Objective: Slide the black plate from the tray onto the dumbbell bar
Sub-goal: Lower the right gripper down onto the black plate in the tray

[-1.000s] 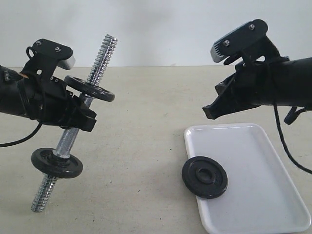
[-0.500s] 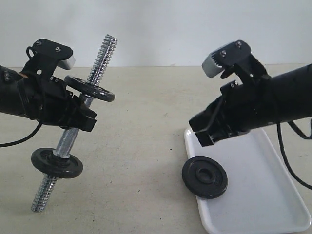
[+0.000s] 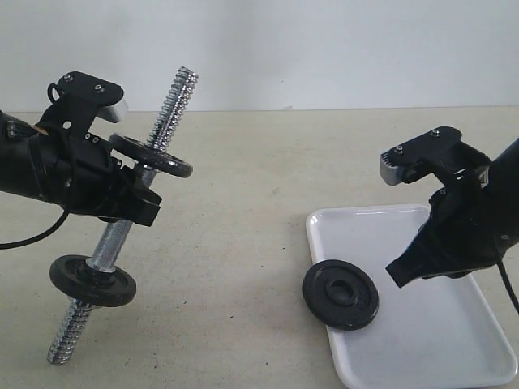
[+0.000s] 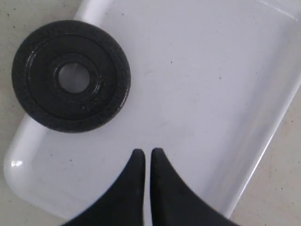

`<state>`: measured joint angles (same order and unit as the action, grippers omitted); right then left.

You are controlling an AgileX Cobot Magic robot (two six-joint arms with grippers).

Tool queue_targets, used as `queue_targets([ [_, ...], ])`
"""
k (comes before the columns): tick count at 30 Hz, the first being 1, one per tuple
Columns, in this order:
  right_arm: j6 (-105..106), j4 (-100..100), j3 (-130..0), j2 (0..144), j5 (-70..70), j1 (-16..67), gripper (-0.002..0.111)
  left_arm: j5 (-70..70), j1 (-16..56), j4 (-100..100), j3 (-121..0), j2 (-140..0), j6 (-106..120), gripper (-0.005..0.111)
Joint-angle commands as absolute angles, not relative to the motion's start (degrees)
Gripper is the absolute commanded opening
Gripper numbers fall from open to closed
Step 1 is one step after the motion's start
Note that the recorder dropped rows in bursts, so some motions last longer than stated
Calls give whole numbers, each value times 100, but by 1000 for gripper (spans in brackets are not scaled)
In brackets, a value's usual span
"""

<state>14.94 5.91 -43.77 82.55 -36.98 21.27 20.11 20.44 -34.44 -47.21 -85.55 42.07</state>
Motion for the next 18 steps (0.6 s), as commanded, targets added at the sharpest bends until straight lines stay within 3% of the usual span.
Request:
queue_targets([
  [1,1490,523,-4348,8247,-3970,2115,0,1366,2060,-3700,-4924,-8239,4137,4],
  [18,1503,970,-5380,9052,-5346,2174,0,1358,2060,-3700,-4924,-8239,4137,4],
])
